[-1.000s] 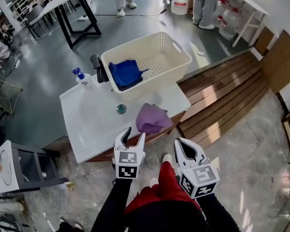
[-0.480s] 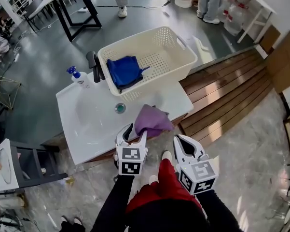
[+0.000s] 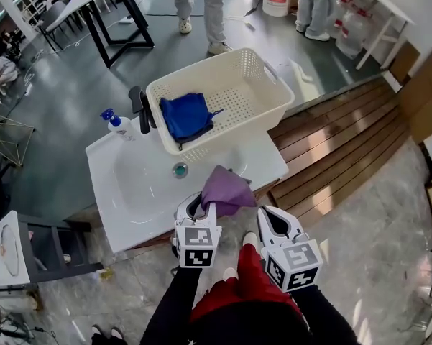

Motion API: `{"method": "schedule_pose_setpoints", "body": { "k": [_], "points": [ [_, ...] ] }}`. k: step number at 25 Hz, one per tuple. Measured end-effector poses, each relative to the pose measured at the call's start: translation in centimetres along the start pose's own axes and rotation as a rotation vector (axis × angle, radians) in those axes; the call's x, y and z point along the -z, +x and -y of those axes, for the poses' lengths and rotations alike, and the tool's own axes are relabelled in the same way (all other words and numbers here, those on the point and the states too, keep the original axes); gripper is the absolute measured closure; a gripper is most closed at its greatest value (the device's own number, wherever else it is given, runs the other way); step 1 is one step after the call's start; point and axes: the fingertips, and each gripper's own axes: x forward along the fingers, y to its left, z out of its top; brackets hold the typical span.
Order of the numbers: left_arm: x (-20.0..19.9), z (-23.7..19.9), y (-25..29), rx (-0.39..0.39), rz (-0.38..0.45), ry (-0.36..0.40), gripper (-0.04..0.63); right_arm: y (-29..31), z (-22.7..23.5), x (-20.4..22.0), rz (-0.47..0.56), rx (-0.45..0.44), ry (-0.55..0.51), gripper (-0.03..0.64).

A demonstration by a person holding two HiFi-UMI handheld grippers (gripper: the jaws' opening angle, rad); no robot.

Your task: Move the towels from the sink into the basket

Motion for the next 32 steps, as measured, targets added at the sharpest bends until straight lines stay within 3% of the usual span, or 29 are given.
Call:
{"method": "schedule_pose_setpoints", "body": {
  "k": [8, 32],
  "points": [
    [-2.3, 0.9, -1.7, 0.009, 0.050, 0.019, 0.558, -1.0, 0.2, -0.6, 0.030, 0.009, 0.004, 0.608],
    [-16.0, 3.3, -9.9, 0.074, 0.348, 0.121, 0.563, -6.2, -1.6, -6.3, 0.196, 0.039, -0.052, 0.609]
  ]
}}
